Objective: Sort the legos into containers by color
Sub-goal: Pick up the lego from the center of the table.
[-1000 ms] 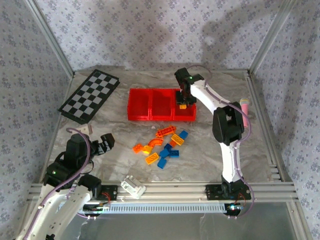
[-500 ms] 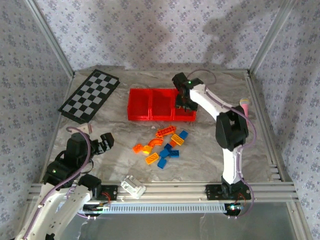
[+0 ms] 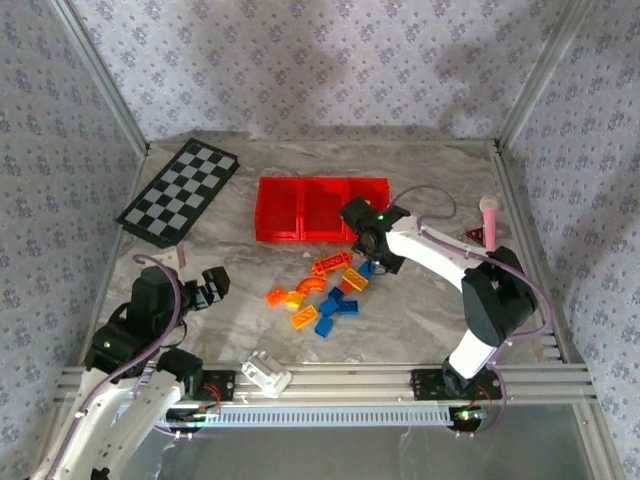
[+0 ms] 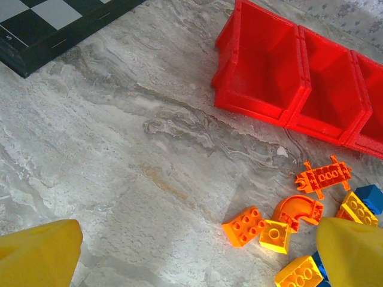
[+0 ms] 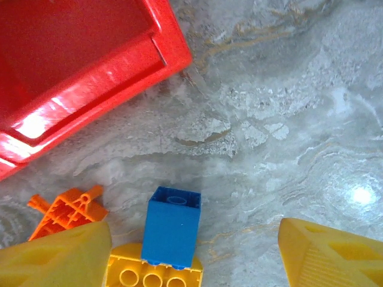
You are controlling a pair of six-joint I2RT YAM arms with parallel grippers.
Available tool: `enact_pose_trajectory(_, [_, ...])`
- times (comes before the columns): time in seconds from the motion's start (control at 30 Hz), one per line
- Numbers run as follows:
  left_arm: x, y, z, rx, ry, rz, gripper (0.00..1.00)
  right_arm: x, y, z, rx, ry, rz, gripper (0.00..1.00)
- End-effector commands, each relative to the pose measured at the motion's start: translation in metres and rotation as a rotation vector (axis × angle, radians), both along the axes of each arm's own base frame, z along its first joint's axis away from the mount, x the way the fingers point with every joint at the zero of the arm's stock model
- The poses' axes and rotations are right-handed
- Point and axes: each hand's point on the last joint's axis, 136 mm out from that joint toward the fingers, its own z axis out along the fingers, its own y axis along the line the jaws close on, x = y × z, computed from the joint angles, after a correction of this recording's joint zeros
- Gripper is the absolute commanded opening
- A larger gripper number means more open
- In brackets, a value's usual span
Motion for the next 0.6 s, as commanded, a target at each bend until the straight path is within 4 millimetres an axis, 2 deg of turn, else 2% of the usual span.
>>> enact_pose_trajectory(0.0, [0.0, -0.004, 0.007, -0.012, -0.043, -0.028, 1.0, 0.007, 0.006, -0.009, 0.033, -0.008, -0.046, 0.75])
enact_pose_trajectory(0.37, [0.0, -0.005, 0.008, -0.019, -0.055, -0.036, 1.0, 0.01, 0.018, -0.037, 0.036, -0.006, -0.094, 0.71])
enact_pose_trajectory(0.57, [0.001, -0.006, 0.007, -0.018, -0.054, -0.036, 1.0, 0.004, 0.014, -0.051, 0.004, 0.023, -0.101, 0.7])
